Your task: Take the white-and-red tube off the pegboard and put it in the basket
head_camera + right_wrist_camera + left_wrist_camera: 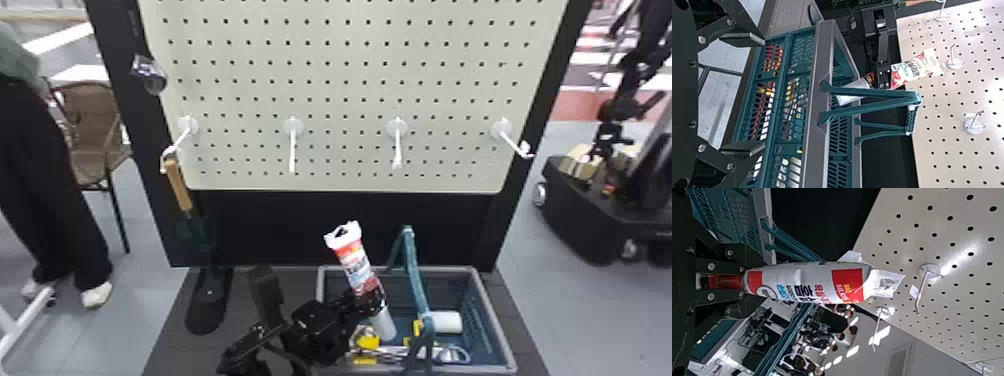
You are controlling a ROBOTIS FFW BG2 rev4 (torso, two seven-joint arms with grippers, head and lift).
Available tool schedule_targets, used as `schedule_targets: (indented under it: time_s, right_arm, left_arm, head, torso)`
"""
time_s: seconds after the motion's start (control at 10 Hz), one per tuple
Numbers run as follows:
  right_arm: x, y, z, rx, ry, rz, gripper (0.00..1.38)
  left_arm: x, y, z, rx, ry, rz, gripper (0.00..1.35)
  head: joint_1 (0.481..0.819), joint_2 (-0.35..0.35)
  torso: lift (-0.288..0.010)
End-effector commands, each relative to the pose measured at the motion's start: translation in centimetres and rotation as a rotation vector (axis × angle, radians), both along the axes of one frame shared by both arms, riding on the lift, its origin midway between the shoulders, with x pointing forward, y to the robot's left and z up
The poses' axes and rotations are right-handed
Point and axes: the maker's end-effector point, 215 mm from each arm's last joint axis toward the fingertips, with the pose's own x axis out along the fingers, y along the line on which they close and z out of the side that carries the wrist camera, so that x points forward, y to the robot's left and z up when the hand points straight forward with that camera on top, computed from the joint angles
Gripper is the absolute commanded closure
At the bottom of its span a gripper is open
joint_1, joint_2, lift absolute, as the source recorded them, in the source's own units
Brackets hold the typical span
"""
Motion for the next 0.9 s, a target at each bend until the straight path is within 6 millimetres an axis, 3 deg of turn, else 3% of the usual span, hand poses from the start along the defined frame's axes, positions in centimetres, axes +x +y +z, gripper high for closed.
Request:
schedule_targets:
  time_s: [0.0, 0.1, 0.8]
  right_arm:
    - [0.0, 0.03, -0.06, 0.0, 0.003, 0.004, 0.35]
    - [0.08, 0.02, -0.04, 0.001, 0.002, 0.006, 0.35]
    - [0.15, 0.16, -0.1, 0.002, 0.005, 0.016, 0.35]
  left_arm:
    - [0.14, 0.13, -0.02, 0.022, -0.018, 0.006, 0.71]
    - [0.25, -0.09, -0.16, 0.038, -0.016, -0.003, 0.47]
    - [0.69, 0.27, 0.7, 0.057, -0.069, 0.013, 0.49]
  head:
    - [0.549, 0.0]
    - [0.549, 0.0]
    - [0.549, 0.0]
  torso:
    - [-0.1]
    - [-0.1]
    - [-0.1]
